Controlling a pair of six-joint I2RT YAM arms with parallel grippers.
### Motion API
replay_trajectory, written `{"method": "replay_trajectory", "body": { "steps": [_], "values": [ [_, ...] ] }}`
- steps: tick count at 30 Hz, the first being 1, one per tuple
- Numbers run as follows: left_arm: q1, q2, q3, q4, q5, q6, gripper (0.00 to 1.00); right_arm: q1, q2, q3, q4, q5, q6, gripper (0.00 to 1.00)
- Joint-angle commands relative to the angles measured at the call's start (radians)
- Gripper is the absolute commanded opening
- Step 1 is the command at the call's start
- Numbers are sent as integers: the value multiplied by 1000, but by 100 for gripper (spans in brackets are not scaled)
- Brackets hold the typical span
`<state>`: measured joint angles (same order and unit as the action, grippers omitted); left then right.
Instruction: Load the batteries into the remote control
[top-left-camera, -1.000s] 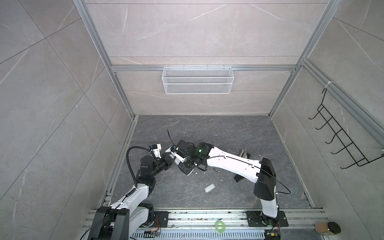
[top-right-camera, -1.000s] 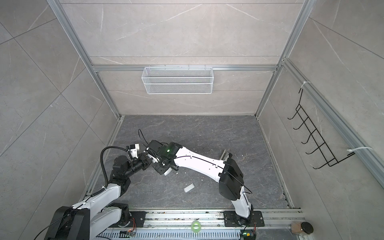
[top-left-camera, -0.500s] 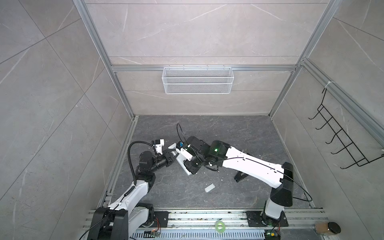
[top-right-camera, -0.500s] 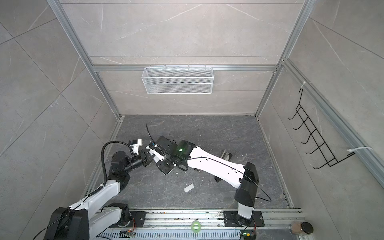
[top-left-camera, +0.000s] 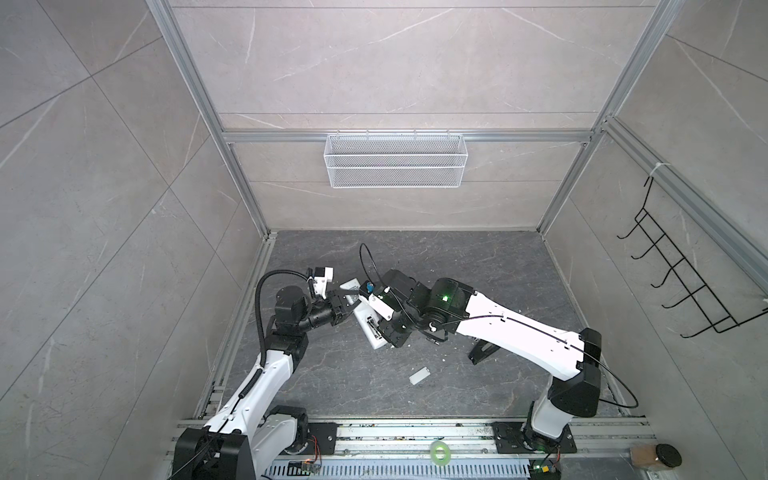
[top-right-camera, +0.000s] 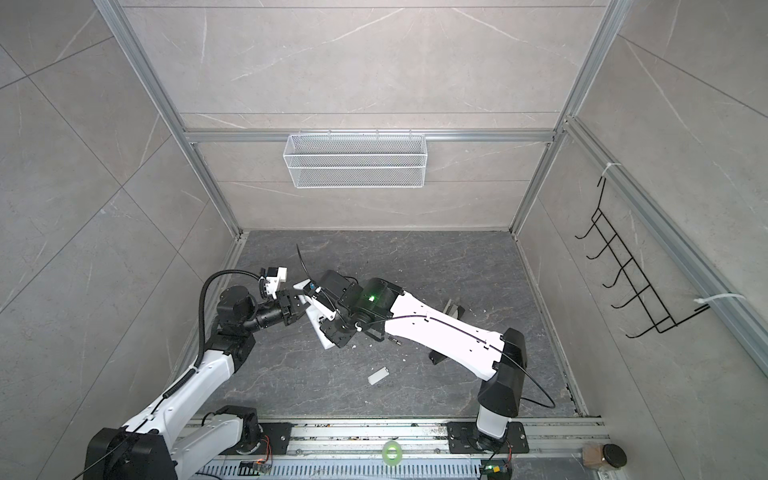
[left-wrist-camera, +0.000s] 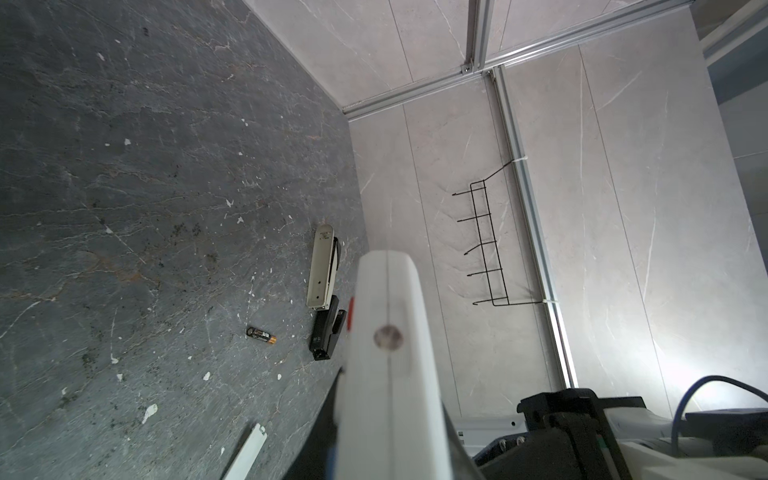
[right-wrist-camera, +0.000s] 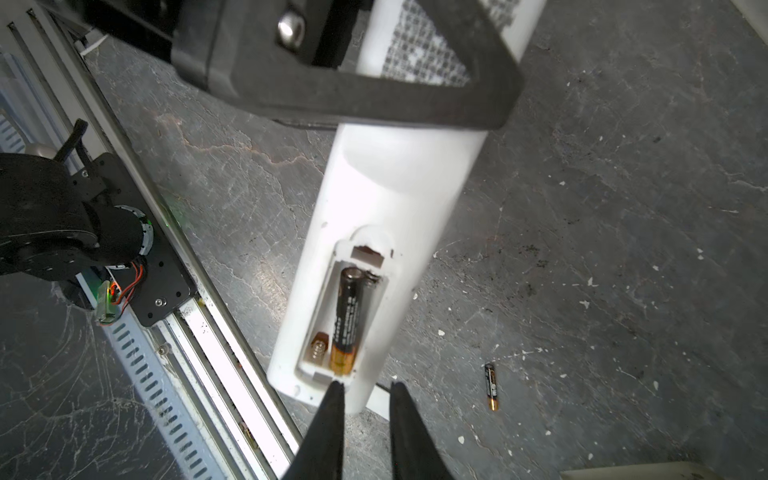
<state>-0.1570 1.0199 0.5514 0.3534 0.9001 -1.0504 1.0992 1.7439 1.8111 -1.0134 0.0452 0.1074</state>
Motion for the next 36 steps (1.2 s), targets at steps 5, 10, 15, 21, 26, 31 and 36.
{"method": "replay_trajectory", "body": {
  "steps": [5, 10, 15, 21, 26, 31, 36],
  "values": [
    [-1, 19, 49, -37, 85, 60, 0, -1, 42, 56, 3, -45, -28, 23],
    [-1, 36, 27, 26, 93, 33, 0, -1, 61, 47, 6, -46, -15, 23],
    [-2, 47, 9, 43, 68, 30, 0, -1, 70, 30, 15, -45, 1, 22],
    [-3, 71, 0, 76, 59, 18, 0, -1, 99, 31, 8, -48, 3, 22],
    [-3, 76, 0, 82, 52, 15, 0, -1, 116, 36, 7, -45, 3, 22],
    [-2, 71, -10, 93, 31, 9, 0, -1, 137, 37, -3, -40, -1, 21],
    [-10, 78, -35, 155, 20, -21, 0, -1, 157, 46, -24, -13, -10, 22]
  ]
}}
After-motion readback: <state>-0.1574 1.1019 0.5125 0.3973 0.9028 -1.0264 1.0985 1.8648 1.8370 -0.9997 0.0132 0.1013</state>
